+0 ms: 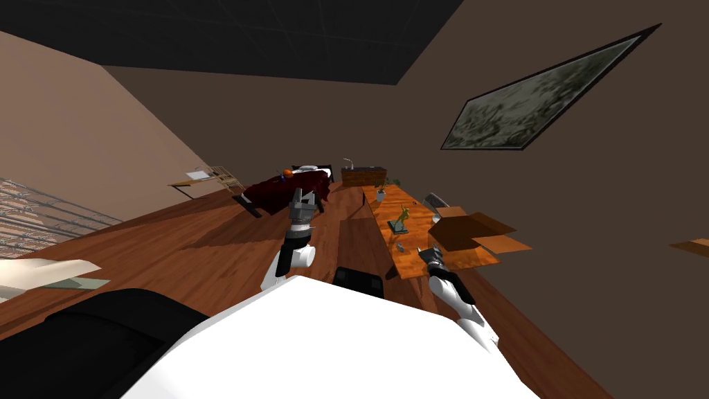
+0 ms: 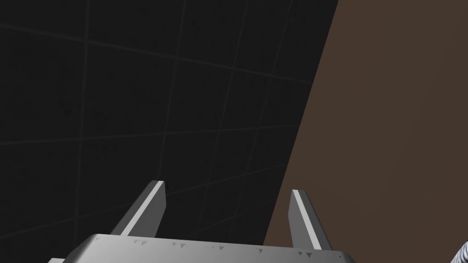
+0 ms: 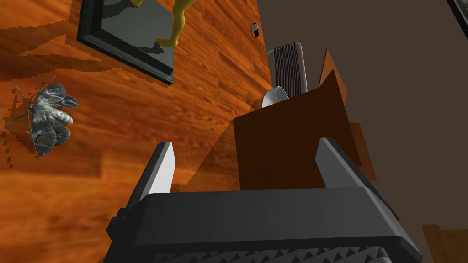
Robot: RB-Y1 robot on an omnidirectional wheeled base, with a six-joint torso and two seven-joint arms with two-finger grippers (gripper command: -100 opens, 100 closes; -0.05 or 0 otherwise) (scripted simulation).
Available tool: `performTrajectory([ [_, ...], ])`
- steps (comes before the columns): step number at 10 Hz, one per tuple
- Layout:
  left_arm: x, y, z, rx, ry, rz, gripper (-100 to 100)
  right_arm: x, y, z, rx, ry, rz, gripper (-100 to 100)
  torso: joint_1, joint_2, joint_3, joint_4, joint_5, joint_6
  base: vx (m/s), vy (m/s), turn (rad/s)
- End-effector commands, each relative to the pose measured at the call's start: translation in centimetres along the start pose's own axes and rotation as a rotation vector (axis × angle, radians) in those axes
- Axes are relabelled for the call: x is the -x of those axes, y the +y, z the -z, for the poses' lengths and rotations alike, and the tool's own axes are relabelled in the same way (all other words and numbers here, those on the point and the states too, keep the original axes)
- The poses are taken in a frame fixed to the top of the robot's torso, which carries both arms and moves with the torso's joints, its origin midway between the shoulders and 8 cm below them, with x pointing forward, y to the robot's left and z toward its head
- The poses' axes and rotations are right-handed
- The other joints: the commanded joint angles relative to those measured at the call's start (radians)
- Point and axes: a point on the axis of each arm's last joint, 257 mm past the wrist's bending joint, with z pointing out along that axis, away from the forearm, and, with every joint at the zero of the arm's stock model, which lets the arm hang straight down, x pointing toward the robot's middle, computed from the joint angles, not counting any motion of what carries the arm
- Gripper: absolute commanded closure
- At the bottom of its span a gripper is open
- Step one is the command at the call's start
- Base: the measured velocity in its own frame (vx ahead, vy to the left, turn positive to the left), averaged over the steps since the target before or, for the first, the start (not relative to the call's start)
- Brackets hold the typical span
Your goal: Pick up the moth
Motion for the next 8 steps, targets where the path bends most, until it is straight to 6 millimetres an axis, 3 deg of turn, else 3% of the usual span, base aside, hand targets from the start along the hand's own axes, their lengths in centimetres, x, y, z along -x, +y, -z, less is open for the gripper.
performTrajectory([
  [1, 0.0, 0.0, 0.0, 0.0, 0.0, 0.0, 0, 1.3, -0.6, 0.1, -0.019, -0.023, -0.008, -100, 0.0, 0.0, 0.0, 0.0, 0.0, 0.0, 0.015, 0.012, -0.004],
  [2, 0.0, 0.0, 0.0, 0.0, 0.0, 0.0, 0, 2.8, -1.3, -0.5, -0.058, -0.062, -0.075, -100, -0.001, 0.001, 0.0, 0.0, 0.0, 0.0, 0.035, 0.027, 0.145],
  [4, 0.0, 0.0, 0.0, 0.0, 0.0, 0.0, 0, 3.7, -1.8, -0.3, -0.067, -0.08, -0.08, -100, 0.0, 0.0, 0.0, 0.0, 0.0, 0.0, 0.028, 0.023, 0.02],
  [8, 0.0, 0.0, 0.0, 0.0, 0.0, 0.0, 0, 7.7, -4.1, -0.6, -0.152, -0.188, -0.23, -100, 0.0, -0.002, -0.001, 0.0, 0.0, 0.0, 0.047, 0.029, 0.104],
])
